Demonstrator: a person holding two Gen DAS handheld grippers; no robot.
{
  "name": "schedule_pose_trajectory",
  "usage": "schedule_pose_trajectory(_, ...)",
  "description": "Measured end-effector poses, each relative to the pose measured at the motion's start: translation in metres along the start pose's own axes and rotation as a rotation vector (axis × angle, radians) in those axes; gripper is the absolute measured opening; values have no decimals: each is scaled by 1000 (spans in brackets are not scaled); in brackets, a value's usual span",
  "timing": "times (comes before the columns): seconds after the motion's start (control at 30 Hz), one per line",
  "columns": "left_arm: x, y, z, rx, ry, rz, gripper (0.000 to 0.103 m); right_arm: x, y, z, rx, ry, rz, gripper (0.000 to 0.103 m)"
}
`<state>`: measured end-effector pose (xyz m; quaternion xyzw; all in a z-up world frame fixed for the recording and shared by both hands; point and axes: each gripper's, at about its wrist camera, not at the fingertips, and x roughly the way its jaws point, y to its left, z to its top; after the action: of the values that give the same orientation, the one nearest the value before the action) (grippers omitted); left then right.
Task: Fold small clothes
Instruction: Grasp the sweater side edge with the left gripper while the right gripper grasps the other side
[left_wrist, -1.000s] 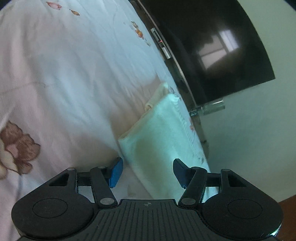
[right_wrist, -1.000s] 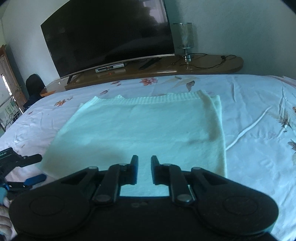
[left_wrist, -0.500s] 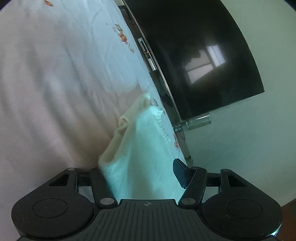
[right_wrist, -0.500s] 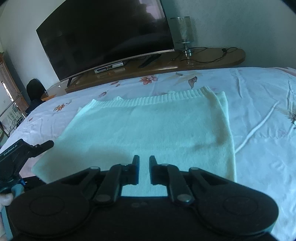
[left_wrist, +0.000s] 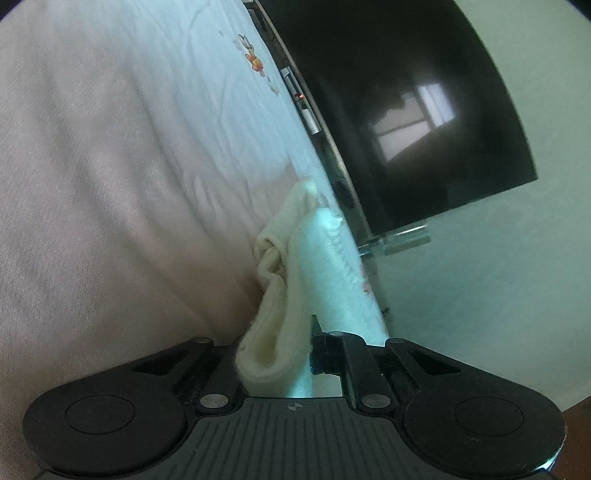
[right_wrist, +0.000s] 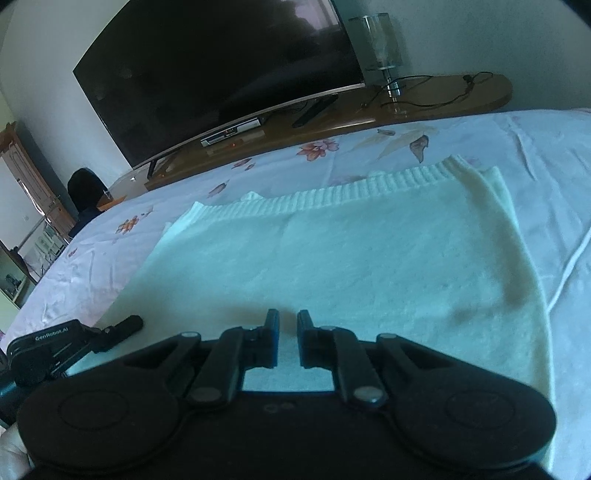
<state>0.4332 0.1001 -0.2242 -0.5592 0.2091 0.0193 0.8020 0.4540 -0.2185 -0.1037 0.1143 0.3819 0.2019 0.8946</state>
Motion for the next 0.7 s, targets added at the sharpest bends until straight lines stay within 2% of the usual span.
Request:
schedule_pose_trajectory(0.07, -1, 3, 0, 0, -1, -15, 8, 1, 1, 1, 2, -4, 5, 11)
schedule_pose_trajectory(0.27, 3, -1, 4, 42, 34, 11, 8, 8, 8, 5, -11, 5, 8, 11)
schedule_pose_trajectory(0.37, 4, -6, 10, 86, 48, 16, 8, 22, 7, 2, -23, 62, -36, 3)
schedule_pose_trajectory(0.47, 4, -19, 16, 155, 64, 17, 8, 22, -5, 0, 38, 60, -1, 0)
schedule_pose_trajectory(0.7, 9, -80, 19, 421, 138, -16, 7, 22, -14, 0, 95, 65, 32, 0)
